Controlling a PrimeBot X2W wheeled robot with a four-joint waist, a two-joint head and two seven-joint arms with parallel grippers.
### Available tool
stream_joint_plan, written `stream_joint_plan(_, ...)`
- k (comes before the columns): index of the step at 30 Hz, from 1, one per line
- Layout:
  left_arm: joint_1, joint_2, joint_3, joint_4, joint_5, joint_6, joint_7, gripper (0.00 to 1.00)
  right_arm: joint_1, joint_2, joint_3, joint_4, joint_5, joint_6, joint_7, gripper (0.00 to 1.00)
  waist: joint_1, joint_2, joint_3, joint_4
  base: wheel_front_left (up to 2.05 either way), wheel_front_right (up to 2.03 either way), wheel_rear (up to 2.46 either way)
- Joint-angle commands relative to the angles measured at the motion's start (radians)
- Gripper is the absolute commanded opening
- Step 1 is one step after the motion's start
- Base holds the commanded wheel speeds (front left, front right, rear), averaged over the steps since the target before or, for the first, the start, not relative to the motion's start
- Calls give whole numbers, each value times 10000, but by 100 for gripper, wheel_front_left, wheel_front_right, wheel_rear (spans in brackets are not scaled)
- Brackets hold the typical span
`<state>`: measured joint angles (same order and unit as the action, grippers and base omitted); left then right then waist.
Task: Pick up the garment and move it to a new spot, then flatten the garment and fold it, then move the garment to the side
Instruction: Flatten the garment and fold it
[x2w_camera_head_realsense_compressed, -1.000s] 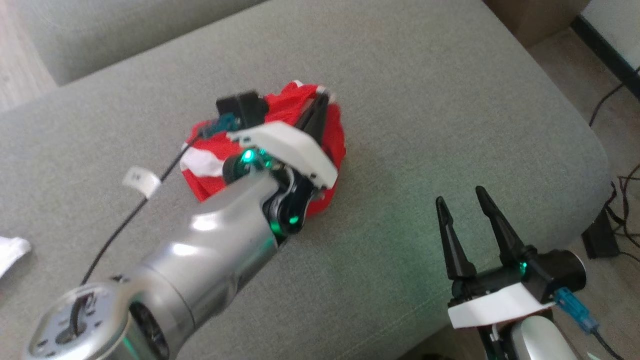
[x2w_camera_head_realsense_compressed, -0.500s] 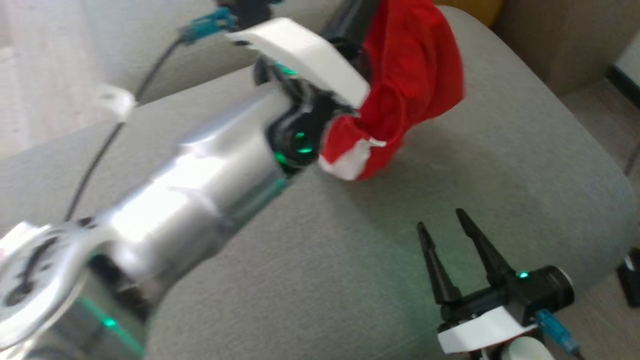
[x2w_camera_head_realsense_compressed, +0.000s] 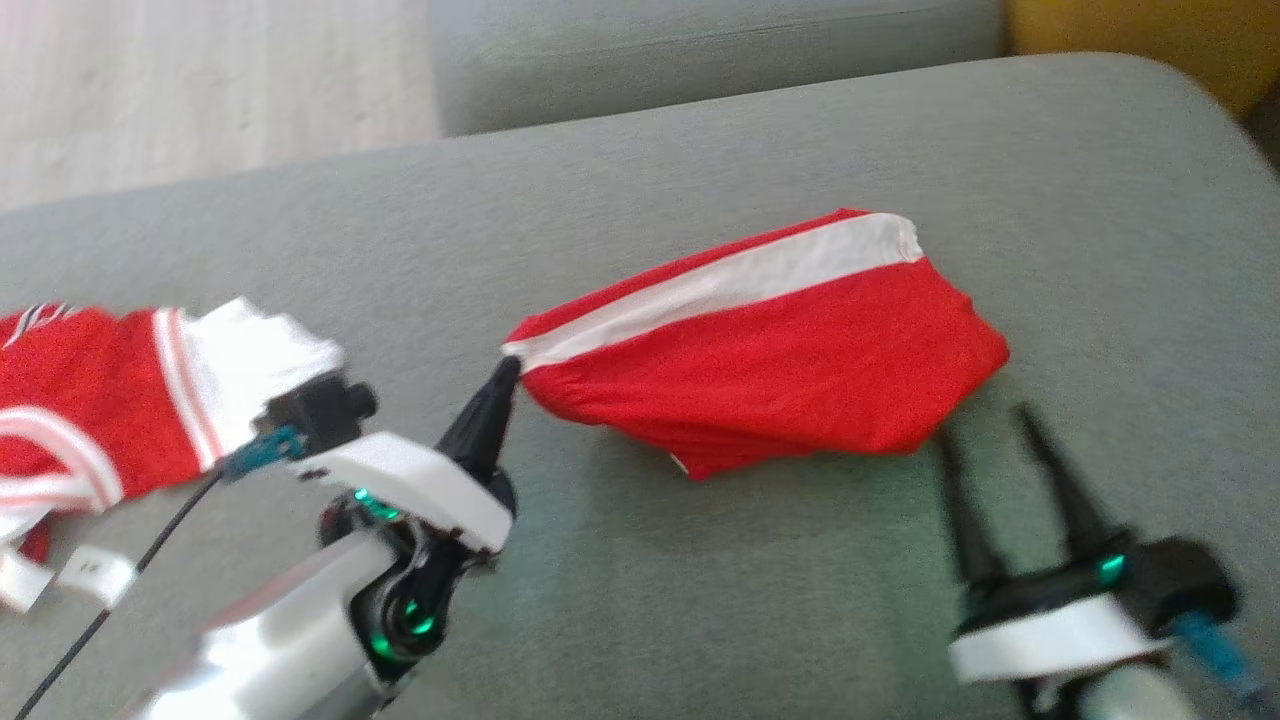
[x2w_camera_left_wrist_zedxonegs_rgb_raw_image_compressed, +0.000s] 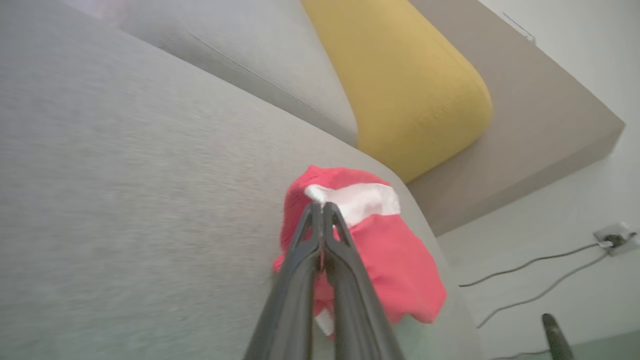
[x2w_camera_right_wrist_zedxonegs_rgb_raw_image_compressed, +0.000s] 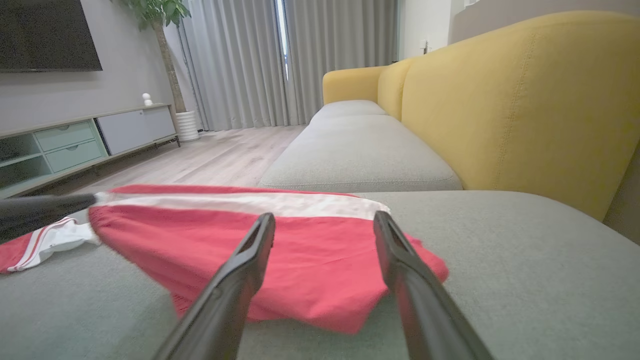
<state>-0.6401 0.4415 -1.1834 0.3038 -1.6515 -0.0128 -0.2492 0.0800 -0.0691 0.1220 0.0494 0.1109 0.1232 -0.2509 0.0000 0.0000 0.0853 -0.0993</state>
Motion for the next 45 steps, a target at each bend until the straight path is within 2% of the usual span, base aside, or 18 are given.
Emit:
stream_joint_plan(1, -408, 284, 661, -281, 318, 78, -120, 0, -628, -305, -8, -266, 167, 75, -109, 100, 0, 0, 307, 524, 0, 0, 0)
stream_joint_plan(4, 191, 423, 1327, -338, 1176, 283, -122, 0, -1311, -772, -557, 170, 784, 75, -109, 100, 0, 0, 551, 921, 0, 0, 0)
stream_joint_plan(7, 485, 519, 1806, -327, 1906, 396, -123, 0, -2280, -1515, -388, 1082, 1474, 75, -109, 100, 0, 0, 846, 1227, 0, 0, 0)
stream_joint_plan(12, 451, 526, 2312, -82, 2735, 515, -124, 0, -4083, -2626, 1329, 3019, 3601, 75, 287, 100, 0, 0, 1389, 1655, 0, 0, 0)
stream_joint_plan(14, 319, 491, 2386, 84, 3024, 540, -124, 0, -4716, -3011, 2013, 3439, 4431, 75, 587, 100, 0, 0, 1618, 1800, 0, 0, 0)
stream_joint_plan(18, 71, 296, 2547, 394, 3420, 459, -125, 0, -5842, -3730, 3468, 4066, 5288, 75, 898, 100, 0, 0, 2001, 2005, 0, 0, 0)
stream_joint_plan(24, -145, -44, 2735, 738, 3692, 252, -125, 0, -7322, -4284, 5521, 4958, 6106, 75, 1629, 100, 0, 0, 2328, 2185, 0, 0, 0)
stream_joint_plan(31, -251, -406, 2839, 1072, 3871, 34, -125, 0, -8428, -4510, 6813, 5993, 6545, 75, 1905, 100, 0, 0, 2499, 2384, 0, 0, 0)
stream_joint_plan(35, -315, -638, 2875, 1284, 3974, -129, -125, 0, -8854, -4559, 7312, 6592, 6768, 75, 1715, 98, 0, 0, 2568, 2548, 0, 0, 0)
stream_joint_plan(36, -326, -691, 2888, 1337, 3990, -171, -125, 0, -8920, -4549, 7433, 6697, 6843, 75, 1667, 87, 0, 0, 2574, 2579, 0, 0, 0)
stream_joint_plan(37, -339, -738, 2907, 1386, 4004, -208, -125, 0, -8976, -4536, 7570, 6773, 6921, 75, 1631, 69, 0, 0, 2584, 2607, 0, 0, 0)
stream_joint_plan(38, -352, -779, 2940, 1432, 4020, -243, -125, 0, -9032, -4529, 7691, 6843, 7003, 75, 1592, 46, 0, 0, 2596, 2629, 0, 0, 0)
stream_joint_plan(39, -364, -817, 2972, 1479, 4039, -275, -125, 0, -9094, -4535, 7819, 6902, 7059, 75, 1538, 19, 0, 0, 2602, 2644, 0, 0, 0)
stream_joint_plan(40, -372, -850, 3002, 1528, 4062, -304, -125, 0, -9159, -4547, 7951, 6956, 7084, 75, 1451, 0, 0, 0, 2600, 2650, 0, 0, 0)
stream_joint_plan(45, -404, -864, 3262, 1665, 4314, -411, -126, 0, -9532, -4566, 8354, 7329, 7178, 75, 795, 0, 0, 0, 2393, 2514, 0, 0, 0)
